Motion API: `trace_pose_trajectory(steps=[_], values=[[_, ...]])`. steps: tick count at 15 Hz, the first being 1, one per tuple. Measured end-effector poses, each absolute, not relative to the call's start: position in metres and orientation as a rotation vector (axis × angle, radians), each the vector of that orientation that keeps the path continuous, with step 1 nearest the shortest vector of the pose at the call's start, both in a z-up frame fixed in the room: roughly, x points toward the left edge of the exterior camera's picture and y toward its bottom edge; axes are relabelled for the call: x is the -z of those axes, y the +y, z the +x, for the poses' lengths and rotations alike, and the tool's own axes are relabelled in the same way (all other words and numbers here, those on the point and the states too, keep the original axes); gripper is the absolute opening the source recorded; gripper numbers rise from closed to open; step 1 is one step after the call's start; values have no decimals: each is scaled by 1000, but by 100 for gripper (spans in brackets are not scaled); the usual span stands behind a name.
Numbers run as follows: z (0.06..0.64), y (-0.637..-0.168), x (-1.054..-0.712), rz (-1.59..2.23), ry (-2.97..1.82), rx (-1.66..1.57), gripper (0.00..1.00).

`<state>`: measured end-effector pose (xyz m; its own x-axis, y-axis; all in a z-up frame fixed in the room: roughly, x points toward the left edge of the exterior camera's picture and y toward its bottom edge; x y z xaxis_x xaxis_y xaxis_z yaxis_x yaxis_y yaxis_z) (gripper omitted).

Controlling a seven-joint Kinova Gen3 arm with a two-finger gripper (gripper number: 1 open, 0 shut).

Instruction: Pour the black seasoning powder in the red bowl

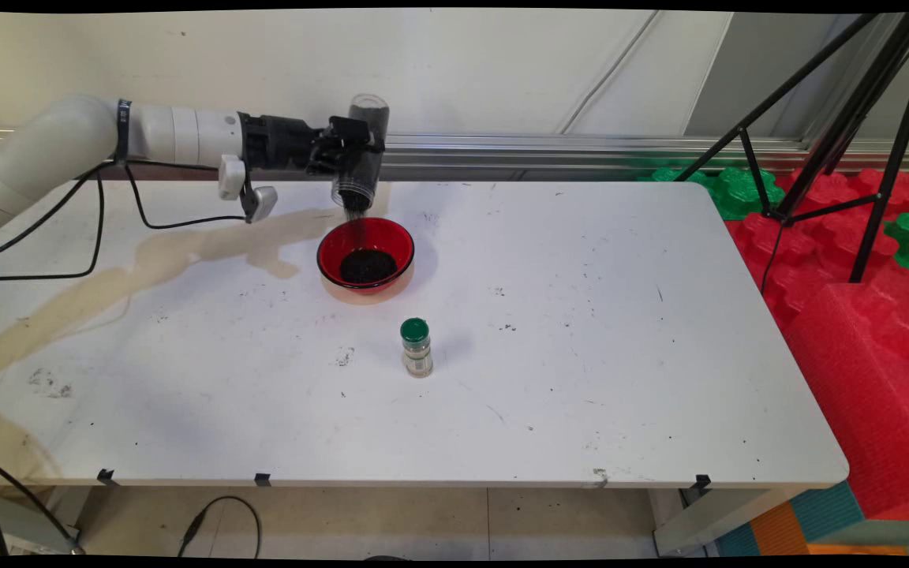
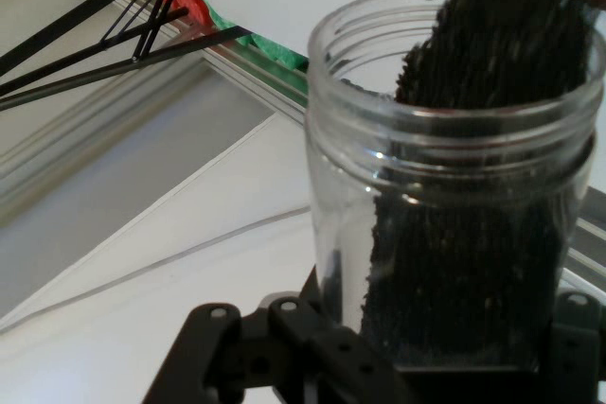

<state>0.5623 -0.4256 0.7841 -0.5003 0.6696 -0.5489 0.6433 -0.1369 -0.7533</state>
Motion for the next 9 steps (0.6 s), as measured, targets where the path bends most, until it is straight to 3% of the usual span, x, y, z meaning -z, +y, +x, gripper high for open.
trace_pose_trajectory(steps=[9], values=[[560, -430, -785, -1580, -2035, -1778, 0]])
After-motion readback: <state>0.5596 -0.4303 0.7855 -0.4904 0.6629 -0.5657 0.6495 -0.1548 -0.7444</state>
